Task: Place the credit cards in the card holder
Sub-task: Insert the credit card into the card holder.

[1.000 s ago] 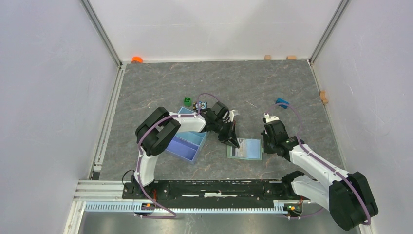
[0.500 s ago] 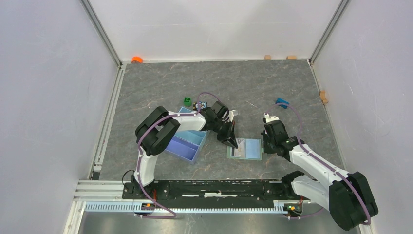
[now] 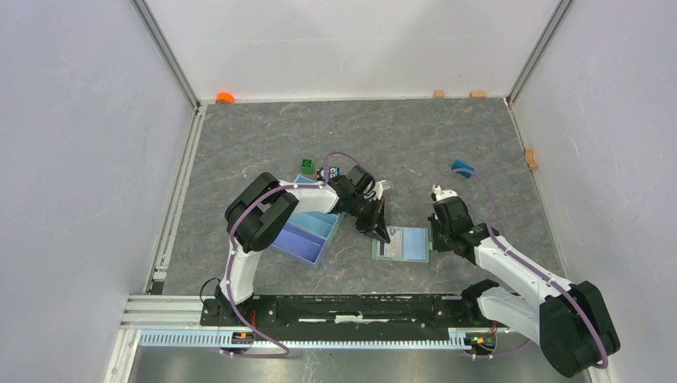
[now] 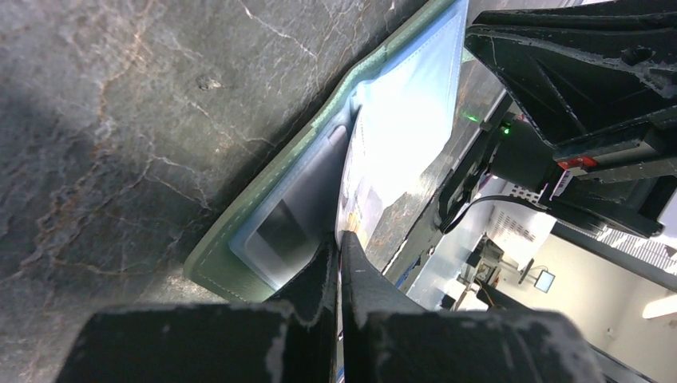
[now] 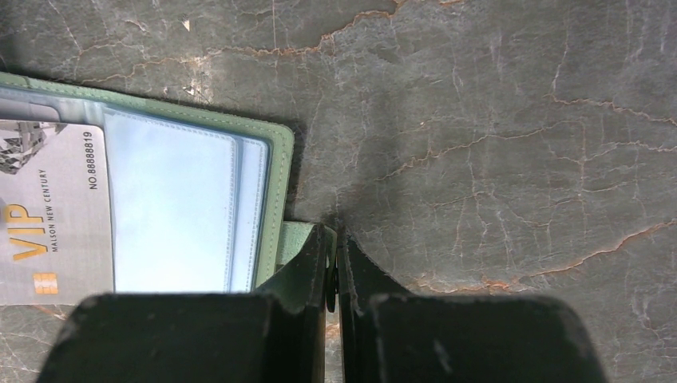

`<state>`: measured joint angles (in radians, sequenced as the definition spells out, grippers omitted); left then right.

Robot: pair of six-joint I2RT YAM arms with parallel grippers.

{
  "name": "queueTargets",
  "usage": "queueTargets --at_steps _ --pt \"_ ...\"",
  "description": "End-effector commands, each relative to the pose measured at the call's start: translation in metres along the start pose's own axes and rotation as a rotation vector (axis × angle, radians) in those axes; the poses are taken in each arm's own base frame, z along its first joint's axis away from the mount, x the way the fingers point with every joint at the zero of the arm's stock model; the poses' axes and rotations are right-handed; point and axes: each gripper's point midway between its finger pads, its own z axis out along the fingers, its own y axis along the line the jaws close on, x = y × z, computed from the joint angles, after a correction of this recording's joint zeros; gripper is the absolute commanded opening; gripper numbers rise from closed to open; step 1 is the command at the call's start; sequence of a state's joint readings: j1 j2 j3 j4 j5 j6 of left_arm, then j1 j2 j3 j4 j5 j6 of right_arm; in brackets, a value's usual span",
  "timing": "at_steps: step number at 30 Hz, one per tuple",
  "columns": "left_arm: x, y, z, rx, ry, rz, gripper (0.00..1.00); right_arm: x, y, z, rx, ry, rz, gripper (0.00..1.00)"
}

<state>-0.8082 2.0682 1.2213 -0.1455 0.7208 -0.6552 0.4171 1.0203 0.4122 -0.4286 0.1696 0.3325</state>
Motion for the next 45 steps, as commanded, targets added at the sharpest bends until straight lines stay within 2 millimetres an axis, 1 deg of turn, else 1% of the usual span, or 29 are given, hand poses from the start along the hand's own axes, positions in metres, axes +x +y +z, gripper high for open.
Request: queueTargets --at_steps 1,16,23,25,28,29,30,31,33,34,39,41,43,45 --pt "-0.006 0.007 0.006 -0.014 -0.011 0.005 0.02 0.002 -0.007 0.0 0.037 0.008 -0.008 0.0" --pt "-0.011 0.007 0.014 0.014 -0.026 -0.027 0.02 0.003 -0.007 0.001 0.037 0.013 -0.01 0.0" --pt "-0.012 0.0 0.009 0.03 -0.037 -0.022 0.02 0.008 -0.007 0.004 0.04 0.028 -0.014 0.0" --pt "-0.011 0.0 0.01 0.034 -0.037 -0.025 0.02 0.006 -0.005 0.003 0.028 0.025 -0.01 0.0" --pt "-0.011 0.001 0.01 0.032 -0.037 -0.026 0.02 -0.002 -0.003 -0.001 0.018 0.007 -0.002 0.0" --pt "-0.01 0.001 0.01 0.03 -0.037 -0.027 0.02 -0.005 -0.003 -0.003 0.019 -0.001 0.003 0.03" --pt "-0.01 0.003 0.011 0.026 -0.035 -0.029 0.02 -0.008 -0.003 -0.005 0.024 -0.008 0.009 0.11" --pt "-0.009 0.004 0.011 0.023 -0.034 -0.03 0.02 -0.012 -0.003 -0.008 0.025 -0.02 0.015 0.16" --pt "-0.008 0.006 0.011 0.015 -0.035 -0.031 0.02 -0.022 0.0 -0.015 0.013 -0.054 0.036 0.32" --pt "-0.008 0.007 0.011 0.012 -0.035 -0.031 0.02 -0.027 0.002 -0.019 0.003 -0.069 0.045 0.36" --pt "-0.006 0.011 0.012 0.003 -0.033 -0.034 0.02 -0.046 0.011 -0.038 -0.057 -0.134 0.092 0.49" --pt "-0.004 0.012 0.012 0.001 -0.03 -0.034 0.02 -0.049 0.022 -0.044 -0.119 -0.152 0.102 0.52" --pt "-0.004 0.011 0.011 0.002 -0.031 -0.031 0.02 -0.051 0.033 -0.047 -0.184 -0.164 0.113 0.54" --pt "-0.005 0.011 0.011 0.001 -0.033 -0.031 0.02 -0.046 0.04 -0.046 -0.229 -0.159 0.127 0.56"
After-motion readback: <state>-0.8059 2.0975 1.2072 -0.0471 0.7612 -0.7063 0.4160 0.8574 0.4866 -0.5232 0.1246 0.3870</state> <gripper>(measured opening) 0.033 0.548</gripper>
